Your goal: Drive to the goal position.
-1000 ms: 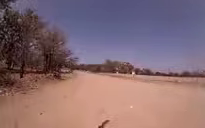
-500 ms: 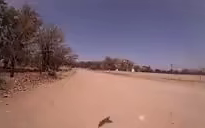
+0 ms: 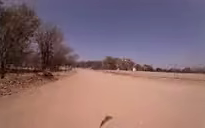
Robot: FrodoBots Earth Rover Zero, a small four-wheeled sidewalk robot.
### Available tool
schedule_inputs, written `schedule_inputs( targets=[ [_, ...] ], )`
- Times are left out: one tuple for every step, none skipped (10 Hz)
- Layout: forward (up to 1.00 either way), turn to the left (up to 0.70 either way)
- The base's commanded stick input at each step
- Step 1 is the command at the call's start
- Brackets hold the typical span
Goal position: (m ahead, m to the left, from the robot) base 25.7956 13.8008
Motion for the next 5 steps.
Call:
schedule_inputs(
  targets=[
    [1.0, 0.0],
    [1.0, 0.0],
    [1.0, 0.0],
    [1.0, 0.0],
    [1.0, 0.0]
  ],
)
